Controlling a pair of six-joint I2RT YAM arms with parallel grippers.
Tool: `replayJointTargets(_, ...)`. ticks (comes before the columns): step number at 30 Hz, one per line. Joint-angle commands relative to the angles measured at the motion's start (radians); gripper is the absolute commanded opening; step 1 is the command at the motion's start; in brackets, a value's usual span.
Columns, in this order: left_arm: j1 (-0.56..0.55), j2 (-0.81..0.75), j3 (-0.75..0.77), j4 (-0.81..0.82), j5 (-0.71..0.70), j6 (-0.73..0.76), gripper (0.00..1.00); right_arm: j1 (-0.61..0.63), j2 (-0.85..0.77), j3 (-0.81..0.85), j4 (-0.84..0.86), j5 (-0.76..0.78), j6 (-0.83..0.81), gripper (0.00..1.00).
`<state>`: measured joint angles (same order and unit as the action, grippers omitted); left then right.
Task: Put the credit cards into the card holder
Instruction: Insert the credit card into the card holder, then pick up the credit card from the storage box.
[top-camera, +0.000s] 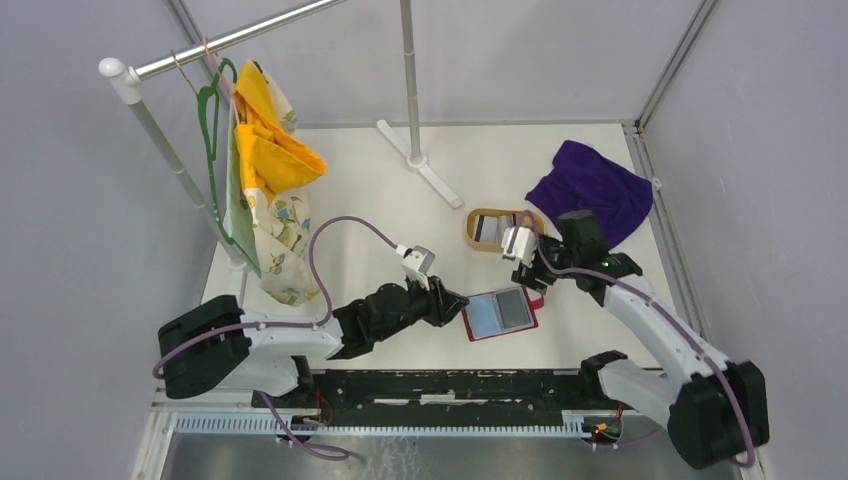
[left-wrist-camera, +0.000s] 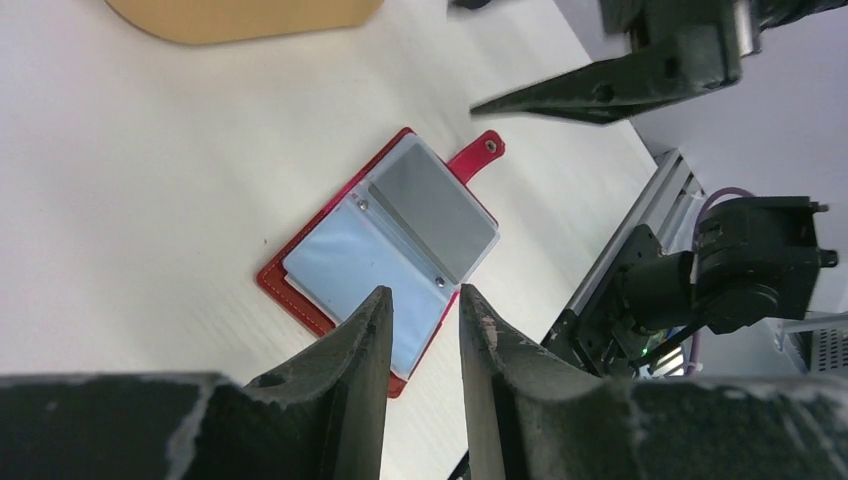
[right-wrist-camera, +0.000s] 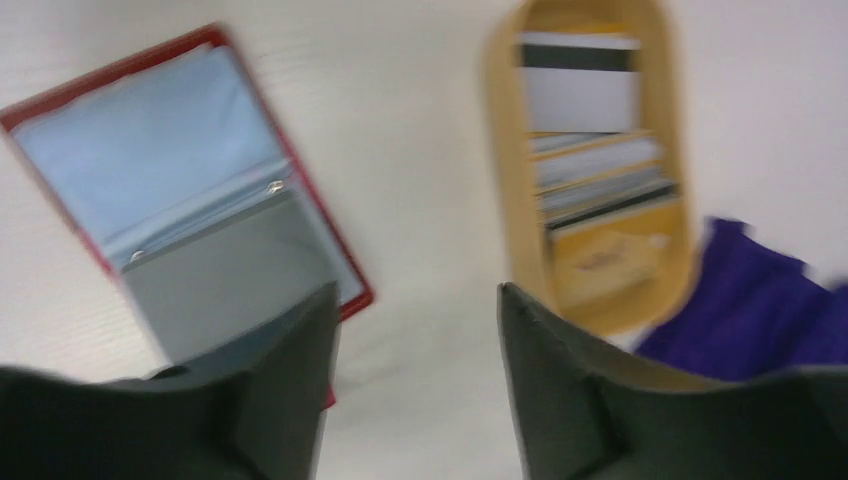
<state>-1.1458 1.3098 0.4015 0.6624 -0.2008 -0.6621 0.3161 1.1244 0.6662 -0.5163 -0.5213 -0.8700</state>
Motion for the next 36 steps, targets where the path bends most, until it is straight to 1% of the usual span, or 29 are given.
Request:
replayJointTargets(1, -0.003, -0.104, -0.012, 0.008, -0.043, 0.056, 0.37, -0.021, -0.199, 0.03, 0.32, 0.161, 0.152, 0.9)
replayJointTargets(2, -0.002, -0.124, -0.017, -0.002, -0.053, 0.055, 0.39, -0.023, -0.227, 0.014, 0.406, 0.209, 0.239, 0.98)
replayJointTargets(3, -0.003, -0.143, -0.022, -0.011, -0.066, 0.054, 0.43, -0.024, -0.215, 0.034, 0.442, 0.24, 0.312, 0.98)
replayJointTargets(5, -0.002, -0.172, -0.031, -0.031, -0.093, 0.043, 0.6, -0.028, -0.106, 0.154, 0.352, 0.172, 0.375, 0.98)
replayJointTargets(7, -0.003, -0.189, -0.033, -0.051, -0.108, 0.038, 0.73, -0.037, 0.002, 0.248, 0.297, 0.053, 0.489, 0.98)
replayJointTargets(8, -0.001, -0.193, -0.031, -0.062, -0.11, 0.036, 0.77, -0.042, 0.051, 0.266, 0.3, 0.011, 0.531, 0.94)
replayJointTargets(9, 0.0, -0.197, -0.029, -0.076, -0.111, 0.035, 0.78, -0.045, 0.085, 0.276, 0.318, 0.008, 0.578, 0.92)
replayJointTargets(11, 0.0, -0.205, -0.031, -0.09, -0.114, 0.031, 0.78, -0.05, 0.14, 0.269, 0.373, 0.081, 0.653, 0.89)
replayJointTargets(14, -0.001, -0.22, -0.046, -0.093, -0.131, 0.023, 0.78, -0.055, 0.211, 0.261, 0.412, 0.247, 0.744, 0.89)
replayJointTargets(18, -0.001, -0.206, -0.048, -0.094, -0.15, 0.022, 0.78, -0.056, 0.288, 0.235, 0.425, 0.397, 0.83, 0.82)
replayJointTargets(21, -0.001, -0.179, -0.038, -0.091, -0.153, 0.018, 0.77, -0.054, 0.32, 0.216, 0.446, 0.43, 0.848, 0.72)
replayJointTargets(25, 0.0, -0.14, -0.021, -0.084, -0.142, 0.011, 0.77, -0.05, 0.372, 0.235, 0.431, 0.458, 0.853, 0.63)
replayJointTargets(28, -0.001, -0.127, -0.023, -0.068, -0.134, 0.003, 0.77, -0.049, 0.401, 0.24, 0.433, 0.478, 0.867, 0.63)
replayJointTargets(36, -0.001, -0.122, -0.035, -0.046, -0.121, -0.011, 0.76, -0.04, 0.475, 0.269, 0.42, 0.514, 0.868, 0.64)
